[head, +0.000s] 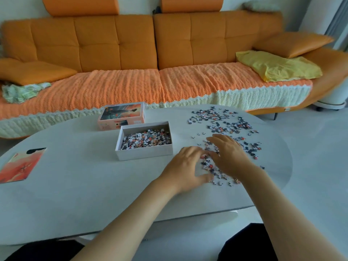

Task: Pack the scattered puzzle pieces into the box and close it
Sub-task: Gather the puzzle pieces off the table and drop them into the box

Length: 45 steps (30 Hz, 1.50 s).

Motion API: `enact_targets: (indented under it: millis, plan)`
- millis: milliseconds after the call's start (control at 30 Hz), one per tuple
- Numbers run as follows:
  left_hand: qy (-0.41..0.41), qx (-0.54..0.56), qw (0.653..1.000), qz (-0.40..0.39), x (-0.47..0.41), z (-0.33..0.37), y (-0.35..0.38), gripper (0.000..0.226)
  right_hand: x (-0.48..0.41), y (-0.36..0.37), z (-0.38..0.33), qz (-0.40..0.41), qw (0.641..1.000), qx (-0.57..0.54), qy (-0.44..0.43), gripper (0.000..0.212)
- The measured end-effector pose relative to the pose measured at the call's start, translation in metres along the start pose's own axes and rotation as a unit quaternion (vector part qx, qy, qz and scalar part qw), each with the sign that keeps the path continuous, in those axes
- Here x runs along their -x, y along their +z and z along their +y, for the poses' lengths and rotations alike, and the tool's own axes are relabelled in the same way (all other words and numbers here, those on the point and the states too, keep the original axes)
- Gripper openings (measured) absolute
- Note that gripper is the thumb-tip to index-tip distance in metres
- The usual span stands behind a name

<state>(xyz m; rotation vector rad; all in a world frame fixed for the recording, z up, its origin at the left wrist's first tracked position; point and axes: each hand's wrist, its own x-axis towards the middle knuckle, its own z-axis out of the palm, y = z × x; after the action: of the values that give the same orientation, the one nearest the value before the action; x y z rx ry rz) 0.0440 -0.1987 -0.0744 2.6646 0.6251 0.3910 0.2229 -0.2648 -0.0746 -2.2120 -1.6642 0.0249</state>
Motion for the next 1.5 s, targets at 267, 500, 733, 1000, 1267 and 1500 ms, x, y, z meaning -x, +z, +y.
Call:
enact_targets:
  millis: [267,500,733,1000,1267,1500]
  plan:
    - [-0.031,-0.131,0.985,-0.110,-0.048,0.019,0.046,0.121,0.016,-0.005,0.057,-0.099,0.985,0.033,0.136,0.059]
    - [-0.057,-0.136,0.983,-0.108,-0.070,-0.018,0.036,0.110,-0.001,0.001,0.049,-0.084,0.993,-0.068,0.037,0.043]
    - [-0.105,-0.075,0.983,-0.128,-0.100,-0.024,0.029,0.094,-0.011,-0.013,0.066,0.034,0.981,-0.148,0.121,0.033]
    - [-0.005,-0.012,0.993,-0.113,-0.116,-0.014,0.038,0.073,-0.005,-0.003,0.083,-0.081,0.994,-0.026,0.063,0.053]
    - [0.008,0.087,0.995,-0.040,-0.078,-0.013,0.023,0.069,-0.009,-0.008,0.059,-0.038,0.977,-0.210,0.026,0.036]
    - [-0.007,-0.067,0.988,-0.138,-0.051,0.001,0.028,0.128,-0.031,-0.001,0.053,-0.132,0.986,-0.099,-0.005,0.048]
